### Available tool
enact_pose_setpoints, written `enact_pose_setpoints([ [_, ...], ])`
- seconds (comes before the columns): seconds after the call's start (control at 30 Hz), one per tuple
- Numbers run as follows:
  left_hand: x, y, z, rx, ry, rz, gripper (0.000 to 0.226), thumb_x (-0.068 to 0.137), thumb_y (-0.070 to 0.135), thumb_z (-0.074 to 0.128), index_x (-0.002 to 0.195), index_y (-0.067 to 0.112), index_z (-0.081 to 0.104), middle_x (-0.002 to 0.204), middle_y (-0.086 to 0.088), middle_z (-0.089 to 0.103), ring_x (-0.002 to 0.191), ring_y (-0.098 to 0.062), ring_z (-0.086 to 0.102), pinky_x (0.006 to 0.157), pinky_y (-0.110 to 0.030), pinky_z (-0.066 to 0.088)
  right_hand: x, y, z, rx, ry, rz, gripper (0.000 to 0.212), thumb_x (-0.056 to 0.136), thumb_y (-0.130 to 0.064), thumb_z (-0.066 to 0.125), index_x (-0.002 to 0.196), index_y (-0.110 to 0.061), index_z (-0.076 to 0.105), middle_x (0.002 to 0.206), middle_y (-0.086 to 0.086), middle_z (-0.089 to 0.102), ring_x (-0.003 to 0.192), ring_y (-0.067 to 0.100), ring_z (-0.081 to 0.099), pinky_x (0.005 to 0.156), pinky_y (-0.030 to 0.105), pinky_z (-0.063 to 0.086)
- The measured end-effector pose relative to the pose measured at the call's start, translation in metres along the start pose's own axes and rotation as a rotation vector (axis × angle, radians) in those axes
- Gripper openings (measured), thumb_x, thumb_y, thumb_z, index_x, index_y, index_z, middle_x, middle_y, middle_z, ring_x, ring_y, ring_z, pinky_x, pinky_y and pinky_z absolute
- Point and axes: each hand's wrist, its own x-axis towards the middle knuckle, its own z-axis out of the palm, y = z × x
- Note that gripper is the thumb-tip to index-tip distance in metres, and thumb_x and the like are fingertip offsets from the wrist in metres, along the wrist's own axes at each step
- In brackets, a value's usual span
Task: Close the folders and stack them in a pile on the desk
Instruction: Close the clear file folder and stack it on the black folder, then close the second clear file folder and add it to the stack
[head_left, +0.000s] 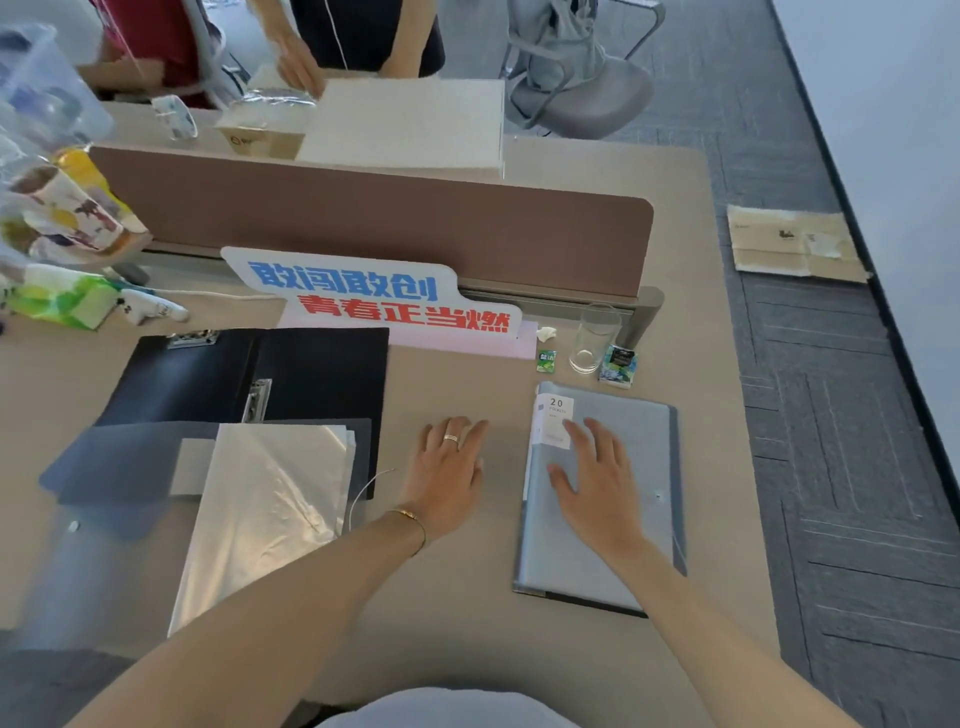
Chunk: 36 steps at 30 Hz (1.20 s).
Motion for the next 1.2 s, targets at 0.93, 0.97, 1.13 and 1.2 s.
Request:
enact_pose_setpoints([
  [0.93, -0.187, -0.245, -0.036, -0.126, -0.028, -0.589, 0.051, 0.104, 0.031, 0.035, 0.154, 0.025, 0.032, 0.16, -0.007, 0.037, 0.149, -0.031, 0.03, 0.124, -0.048, 0.022, -0.017, -0.247, 0.136, -0.18, -0.489, -0.306, 0.062, 0.094, -0.033, 0.048, 0.152, -0.026, 0.03, 0.157, 0.004, 0.035, 0.143, 0.024, 0.033, 0.116, 0.039, 0.028],
  [0.97, -0.191, -0.251, -0.035, -0.131, -0.05, -0.616, 0.051, 0.104, 0.031, 0.035, 0.155, 0.025, 0.031, 0.161, -0.008, 0.036, 0.15, -0.032, 0.028, 0.124, -0.049, 0.022, -0.017, -0.254, 0.139, -0.168, -0.531, -0.246, 0.062, 0.092, -0.032, 0.05, 0.151, -0.028, 0.031, 0.151, 0.004, 0.042, 0.136, 0.025, 0.041, 0.111, 0.04, 0.035],
  [1.13, -0.204, -0.267, -0.025, -0.235, -0.155, -0.702, 0.054, 0.1, 0.025, 0.036, 0.154, 0.023, 0.029, 0.16, -0.012, 0.032, 0.144, -0.034, 0.033, 0.116, -0.049, 0.034, -0.017, -0.276, 0.153, 0.226, -0.595, 0.341, 0.064, 0.091, -0.021, 0.055, 0.151, -0.02, 0.034, 0.097, 0.003, 0.066, 0.078, 0.015, 0.058, 0.065, 0.029, 0.042],
  [1.2, -0.207, -0.266, -0.02, -0.307, -0.191, -0.674, 0.055, 0.099, 0.023, 0.037, 0.153, 0.023, 0.029, 0.161, -0.011, 0.03, 0.143, -0.034, 0.035, 0.11, -0.048, 0.041, -0.018, -0.278, 0.163, 0.357, -0.575, 0.542, 0.069, 0.088, -0.011, 0.055, 0.153, -0.015, 0.03, 0.093, 0.005, 0.066, 0.072, 0.019, 0.058, 0.067, 0.031, 0.047],
])
